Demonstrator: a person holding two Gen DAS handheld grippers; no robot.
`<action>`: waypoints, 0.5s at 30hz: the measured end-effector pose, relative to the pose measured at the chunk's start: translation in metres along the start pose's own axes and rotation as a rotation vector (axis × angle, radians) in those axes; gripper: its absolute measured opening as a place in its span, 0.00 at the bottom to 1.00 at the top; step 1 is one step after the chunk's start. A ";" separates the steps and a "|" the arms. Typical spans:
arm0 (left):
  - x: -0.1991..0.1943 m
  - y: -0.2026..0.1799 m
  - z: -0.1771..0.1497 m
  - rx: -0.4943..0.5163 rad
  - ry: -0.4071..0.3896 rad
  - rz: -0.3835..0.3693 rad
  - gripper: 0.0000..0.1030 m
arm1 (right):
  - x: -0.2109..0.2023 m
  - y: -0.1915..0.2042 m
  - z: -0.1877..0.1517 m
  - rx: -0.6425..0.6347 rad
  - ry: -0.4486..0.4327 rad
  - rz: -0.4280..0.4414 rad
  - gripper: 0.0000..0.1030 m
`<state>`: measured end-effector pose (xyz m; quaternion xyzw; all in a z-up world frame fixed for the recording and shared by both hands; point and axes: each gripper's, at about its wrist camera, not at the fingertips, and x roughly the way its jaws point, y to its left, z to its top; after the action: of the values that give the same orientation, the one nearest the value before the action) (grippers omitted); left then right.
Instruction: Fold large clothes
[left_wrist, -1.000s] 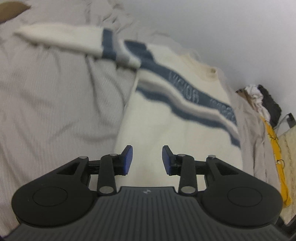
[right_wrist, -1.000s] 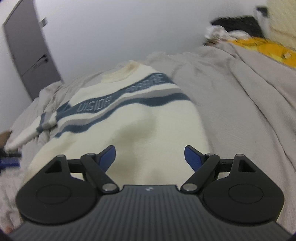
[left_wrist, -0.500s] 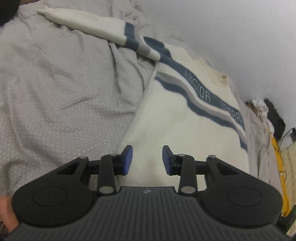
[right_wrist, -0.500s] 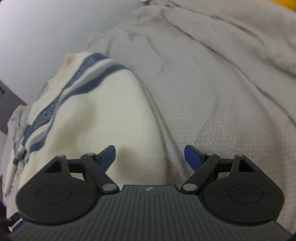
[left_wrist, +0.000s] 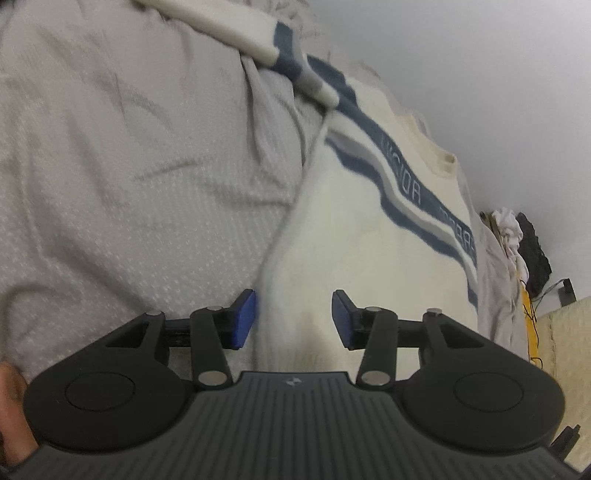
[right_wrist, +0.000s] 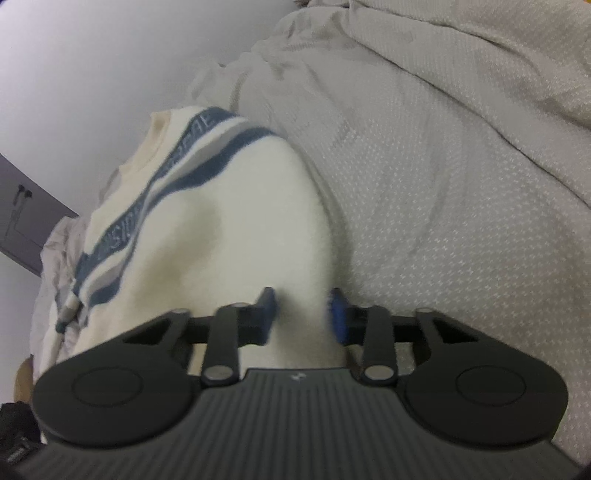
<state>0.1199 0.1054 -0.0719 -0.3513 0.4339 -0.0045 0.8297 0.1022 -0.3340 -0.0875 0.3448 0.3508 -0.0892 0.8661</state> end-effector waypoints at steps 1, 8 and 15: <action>0.002 -0.001 -0.001 0.005 0.006 0.002 0.49 | -0.004 0.001 0.000 -0.001 -0.008 0.015 0.25; 0.023 -0.001 -0.010 0.009 0.106 0.017 0.27 | -0.004 0.009 -0.006 -0.051 0.028 0.027 0.17; 0.005 -0.001 -0.007 -0.006 0.011 -0.008 0.09 | 0.005 -0.006 -0.007 0.016 0.061 -0.058 0.52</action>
<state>0.1184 0.0995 -0.0774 -0.3553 0.4372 -0.0085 0.8261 0.0999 -0.3339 -0.0976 0.3438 0.3860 -0.1066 0.8494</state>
